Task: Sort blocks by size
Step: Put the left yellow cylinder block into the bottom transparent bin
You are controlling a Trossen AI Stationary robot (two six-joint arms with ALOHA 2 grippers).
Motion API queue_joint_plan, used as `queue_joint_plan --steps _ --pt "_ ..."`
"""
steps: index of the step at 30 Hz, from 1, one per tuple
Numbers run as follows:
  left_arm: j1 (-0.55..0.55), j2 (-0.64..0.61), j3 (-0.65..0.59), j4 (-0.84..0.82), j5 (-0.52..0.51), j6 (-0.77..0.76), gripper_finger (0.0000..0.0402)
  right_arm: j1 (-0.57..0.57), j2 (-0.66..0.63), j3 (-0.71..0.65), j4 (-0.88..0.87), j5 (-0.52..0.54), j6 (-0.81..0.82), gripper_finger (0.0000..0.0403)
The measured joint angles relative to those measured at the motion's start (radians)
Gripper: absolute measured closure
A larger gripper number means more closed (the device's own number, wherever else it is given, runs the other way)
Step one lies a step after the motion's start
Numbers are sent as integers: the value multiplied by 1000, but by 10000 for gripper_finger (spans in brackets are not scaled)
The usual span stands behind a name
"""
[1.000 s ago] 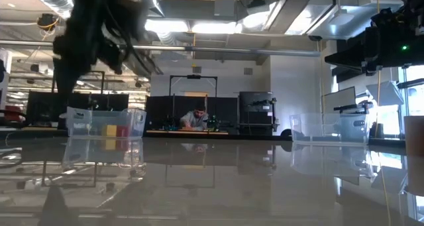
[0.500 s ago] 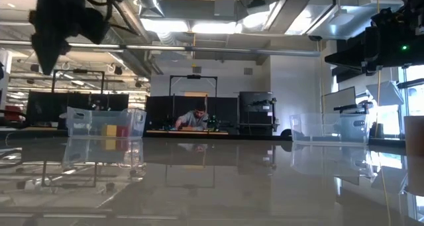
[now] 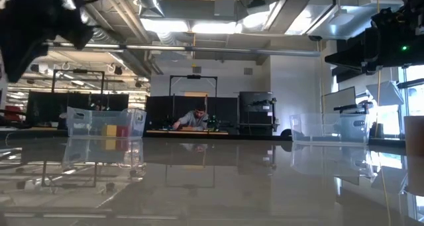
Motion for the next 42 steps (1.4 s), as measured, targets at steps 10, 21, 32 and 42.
queue_joint_plan --steps 10,21,32,42 --pt "-59 -4 -133 117 44 -49 180 0 0 0 -14 7 -1 386" --pt "-61 -4 -244 263 33 -34 200 0 0 0 -23 25 -1 386" --pt "-55 -4 -252 266 55 -5 287 0 0 0 -24 26 0 386" --pt "-62 -4 94 14 61 -20 283 0 0 0 -24 27 -29 386"
